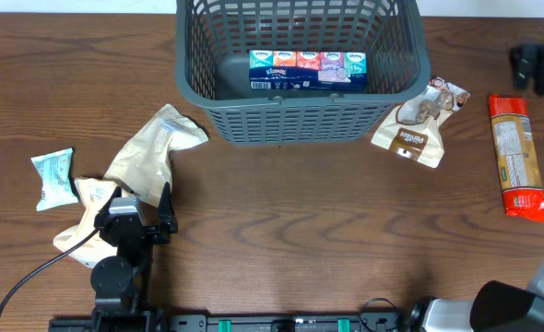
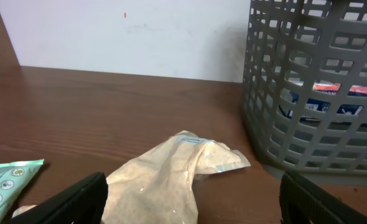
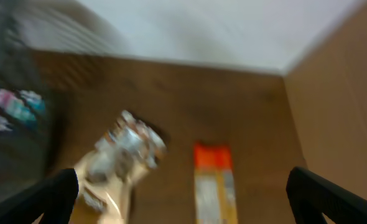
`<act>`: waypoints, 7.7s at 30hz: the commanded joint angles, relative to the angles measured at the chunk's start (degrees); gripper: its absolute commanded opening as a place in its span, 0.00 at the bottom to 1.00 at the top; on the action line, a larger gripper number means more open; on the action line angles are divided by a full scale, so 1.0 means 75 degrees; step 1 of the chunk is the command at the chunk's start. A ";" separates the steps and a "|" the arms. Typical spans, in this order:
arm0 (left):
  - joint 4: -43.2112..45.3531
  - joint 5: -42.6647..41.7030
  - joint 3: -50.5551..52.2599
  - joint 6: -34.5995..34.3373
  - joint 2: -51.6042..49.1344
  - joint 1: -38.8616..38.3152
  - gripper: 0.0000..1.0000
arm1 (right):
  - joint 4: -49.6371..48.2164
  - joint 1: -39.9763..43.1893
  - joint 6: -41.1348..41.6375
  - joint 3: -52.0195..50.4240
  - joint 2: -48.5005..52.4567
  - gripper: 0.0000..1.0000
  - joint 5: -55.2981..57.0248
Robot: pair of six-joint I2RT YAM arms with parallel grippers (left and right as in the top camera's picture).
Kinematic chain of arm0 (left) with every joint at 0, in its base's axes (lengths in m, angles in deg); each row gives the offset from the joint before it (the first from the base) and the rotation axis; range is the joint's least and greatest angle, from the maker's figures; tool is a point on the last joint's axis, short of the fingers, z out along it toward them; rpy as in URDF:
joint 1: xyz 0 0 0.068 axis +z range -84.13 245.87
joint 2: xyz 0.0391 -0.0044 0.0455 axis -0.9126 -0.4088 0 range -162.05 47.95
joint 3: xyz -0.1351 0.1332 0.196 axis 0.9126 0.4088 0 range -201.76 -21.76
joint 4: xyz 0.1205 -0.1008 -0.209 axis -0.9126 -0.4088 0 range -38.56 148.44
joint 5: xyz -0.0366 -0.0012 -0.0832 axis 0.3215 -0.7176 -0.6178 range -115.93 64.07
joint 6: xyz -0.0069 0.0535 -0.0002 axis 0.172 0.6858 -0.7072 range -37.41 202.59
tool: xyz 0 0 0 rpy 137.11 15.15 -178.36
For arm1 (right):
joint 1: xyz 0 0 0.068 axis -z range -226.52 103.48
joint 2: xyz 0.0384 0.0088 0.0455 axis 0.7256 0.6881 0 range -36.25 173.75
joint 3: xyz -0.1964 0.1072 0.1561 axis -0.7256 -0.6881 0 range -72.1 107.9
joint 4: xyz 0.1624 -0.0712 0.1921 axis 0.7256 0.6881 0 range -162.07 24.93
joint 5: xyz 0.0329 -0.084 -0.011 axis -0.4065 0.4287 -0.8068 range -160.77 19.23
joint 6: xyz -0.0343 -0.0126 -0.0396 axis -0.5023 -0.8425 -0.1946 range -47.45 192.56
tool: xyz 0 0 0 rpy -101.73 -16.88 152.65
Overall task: Pack container
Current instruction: 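Move the right gripper back toward the spaghetti pack, then grasp the spaghetti pack with the right gripper, then lift the spaghetti pack and carry it over the basket, then lower the spaghetti pack into the basket and release it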
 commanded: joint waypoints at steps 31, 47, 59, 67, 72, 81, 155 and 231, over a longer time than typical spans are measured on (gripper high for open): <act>-0.0198 0.0172 0.0131 -0.0125 -0.0009 -0.0038 0.81 | 0.1297 0.1766 -0.1122 0.0067 0.4220 0.99 0.0950; -0.0111 0.0172 0.0131 -0.0125 -0.0009 -0.0038 0.81 | 0.0600 0.1743 -0.2139 0.0012 0.4494 0.99 0.0761; -0.0052 0.0172 0.0131 -0.0125 -0.0009 -0.0038 0.81 | 0.0446 0.1571 -0.2387 0.0003 0.5473 0.99 0.0769; 0.0119 0.0169 0.0131 -0.0125 -0.0009 -0.0038 0.81 | 0.0140 0.1448 -0.2296 0.0003 0.6038 0.99 0.0766; 0.0119 0.0169 0.0131 -0.0137 -0.0009 -0.0038 0.81 | 0.0076 0.1443 -0.2177 0.0003 0.6102 0.99 0.0761; 0.0154 0.0172 0.0128 -0.0181 -0.0009 -0.0038 0.81 | 0.0096 0.1437 -0.2183 0.0003 0.6100 0.78 0.0108; 0.0318 0.0169 0.0128 -0.0181 -0.0009 -0.0038 0.81 | -0.1883 -0.1201 -0.0988 0.0070 0.0087 0.04 -0.0440; 0.0315 -0.0233 0.0128 -0.0181 -0.0009 -0.0038 0.81 | -0.0114 -0.5488 -0.4587 0.0067 0.2736 0.11 -0.1207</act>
